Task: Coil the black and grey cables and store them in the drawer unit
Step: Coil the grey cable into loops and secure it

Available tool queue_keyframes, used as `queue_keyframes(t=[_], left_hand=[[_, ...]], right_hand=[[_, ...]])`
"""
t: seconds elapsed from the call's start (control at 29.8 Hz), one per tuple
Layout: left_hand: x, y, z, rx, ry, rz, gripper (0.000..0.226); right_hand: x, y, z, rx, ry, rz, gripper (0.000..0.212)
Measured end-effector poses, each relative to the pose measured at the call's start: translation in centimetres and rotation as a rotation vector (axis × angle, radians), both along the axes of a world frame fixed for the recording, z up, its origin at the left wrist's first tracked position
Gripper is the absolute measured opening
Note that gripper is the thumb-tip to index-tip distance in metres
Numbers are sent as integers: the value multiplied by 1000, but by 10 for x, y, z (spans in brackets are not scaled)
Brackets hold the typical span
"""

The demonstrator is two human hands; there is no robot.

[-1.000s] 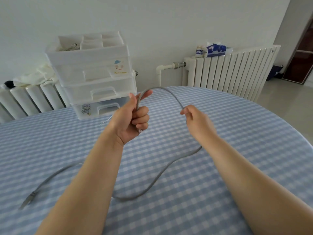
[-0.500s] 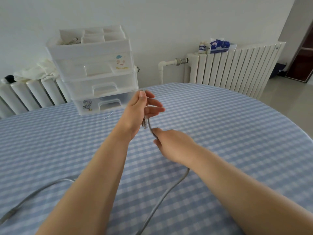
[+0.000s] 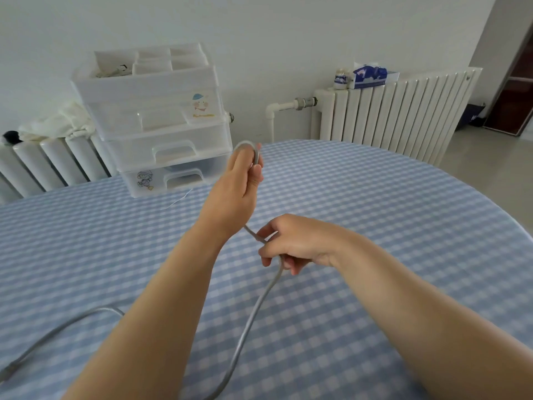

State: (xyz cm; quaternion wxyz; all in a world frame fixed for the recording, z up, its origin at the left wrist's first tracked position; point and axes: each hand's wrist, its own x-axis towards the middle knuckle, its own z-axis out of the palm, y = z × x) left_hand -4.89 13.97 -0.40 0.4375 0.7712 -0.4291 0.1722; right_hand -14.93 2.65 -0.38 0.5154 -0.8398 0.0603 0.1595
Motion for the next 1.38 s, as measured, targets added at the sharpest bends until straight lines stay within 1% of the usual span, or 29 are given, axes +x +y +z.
queue_keyframes(t=[0.07, 0.13, 0.24, 0.34, 0.4, 0.47, 0.54, 0.57, 0.64, 0.67, 0.71, 0.77, 0.81, 0.87, 0.91, 0.94, 1.01, 1.04, 1.14, 1.21, 1.28, 1.38], left_hand=[[-5, 1, 3, 113, 17, 34, 17], [-11, -2, 4, 288, 25, 50, 17], [-18, -8, 2, 477, -9, 89, 19], [-21, -11, 2, 548, -8, 121, 26], [-22, -11, 3, 576, 39, 94, 29], [-21, -9, 4, 614, 77, 98, 31], [-16, -7, 4, 615, 105, 145, 33], [-13, -5, 3, 590, 124, 161, 35], [-9, -1, 4, 530, 180, 154, 41], [-8, 2, 6, 509, 235, 116, 45], [-7, 5, 8, 485, 320, 43, 48], [-10, 9, 14, 417, 559, -172, 49], [-11, 11, 17, 379, 669, -271, 47], [-14, 12, 22, 282, 831, -406, 38], [-15, 12, 24, 229, 896, -449, 34], [-16, 11, 25, 184, 950, -479, 32], [-17, 10, 27, 108, 1027, -508, 30], [-17, 10, 28, 65, 1064, -511, 31], [-16, 11, 30, -111, 1233, -530, 37], [-17, 10, 31, -205, 1322, -574, 43], [-19, 7, 31, -242, 1330, -584, 49], [-21, 5, 30, -258, 1295, -620, 50]], right_hand=[[-1, -5, 2, 12, -2, 13, 20], [-1, -7, 1, 14, -3, 40, 11], [0, -10, 1, 14, -22, 50, 6], [0, -20, 3, -74, -63, 54, 9], [1, -28, 2, -161, -141, 68, 9], [3, -32, 2, -243, -247, 37, 5], [4, -38, 3, -358, -327, -30, 16], [4, -42, 4, -412, -321, -31, 20], [2, -51, 6, -458, -269, 15, 20], [1, -55, 6, -447, -297, -4, 18], [2, -58, 5, -431, -392, -72, 18], [4, -62, 3, -429, -640, -277, 19], [5, -63, 2, -457, -734, -350, 20], [6, -63, -4, -526, -858, -434, 21], [7, -62, -6, -511, -895, -456, 20], [8, -63, -9, -439, -909, -472, 22], [10, -60, -10, -266, -859, -464, 27], [10, -59, -11, -226, -822, -429, 29], [11, -47, -12, -161, -789, -311, 29], [12, -37, -14, -43, -795, -335, 28], [11, -27, -13, 128, -764, -403, 32], [8, -20, -7, 421, -634, -461, 40]])
